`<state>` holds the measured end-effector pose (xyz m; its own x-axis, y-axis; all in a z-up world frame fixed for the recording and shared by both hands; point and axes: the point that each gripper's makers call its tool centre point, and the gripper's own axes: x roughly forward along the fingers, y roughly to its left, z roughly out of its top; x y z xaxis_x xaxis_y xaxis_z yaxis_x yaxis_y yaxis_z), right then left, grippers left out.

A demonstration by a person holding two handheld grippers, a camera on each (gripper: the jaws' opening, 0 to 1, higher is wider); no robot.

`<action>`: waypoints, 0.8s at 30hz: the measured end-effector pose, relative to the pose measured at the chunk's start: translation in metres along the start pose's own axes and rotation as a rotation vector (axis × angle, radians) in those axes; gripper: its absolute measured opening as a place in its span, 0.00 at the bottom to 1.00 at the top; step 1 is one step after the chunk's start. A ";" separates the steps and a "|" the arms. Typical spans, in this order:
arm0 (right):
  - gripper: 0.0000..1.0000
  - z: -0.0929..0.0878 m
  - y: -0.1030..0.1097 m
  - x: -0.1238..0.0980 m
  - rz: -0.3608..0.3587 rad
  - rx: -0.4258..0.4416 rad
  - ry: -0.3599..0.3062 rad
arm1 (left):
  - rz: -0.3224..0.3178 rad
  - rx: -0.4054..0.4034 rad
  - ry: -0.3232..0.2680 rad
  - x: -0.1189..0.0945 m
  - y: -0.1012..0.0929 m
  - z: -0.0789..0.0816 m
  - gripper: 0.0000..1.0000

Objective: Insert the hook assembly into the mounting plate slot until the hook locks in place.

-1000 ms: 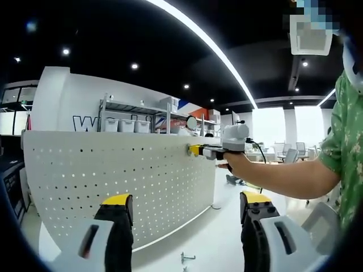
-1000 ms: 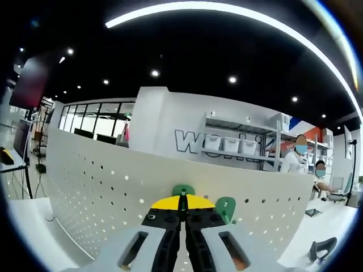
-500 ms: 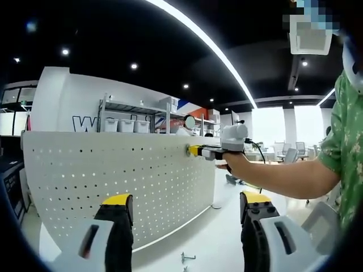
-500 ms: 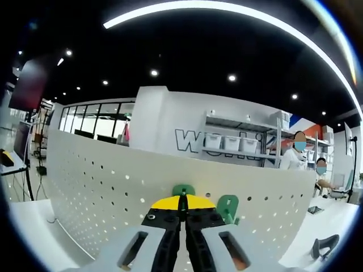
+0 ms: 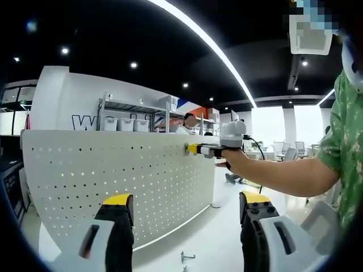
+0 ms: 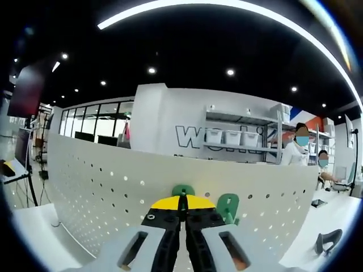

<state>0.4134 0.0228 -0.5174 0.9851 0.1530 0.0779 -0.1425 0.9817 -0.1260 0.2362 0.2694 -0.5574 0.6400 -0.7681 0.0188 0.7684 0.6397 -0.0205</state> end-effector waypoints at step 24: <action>0.01 -0.004 0.002 -0.001 0.025 -0.008 0.005 | 0.000 0.005 0.003 0.000 -0.001 0.000 0.77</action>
<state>0.4121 0.0244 -0.5222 0.9818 0.1765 0.0695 -0.1660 0.9768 -0.1356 0.2356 0.2689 -0.5572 0.6400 -0.7682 0.0153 0.7683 0.6398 -0.0155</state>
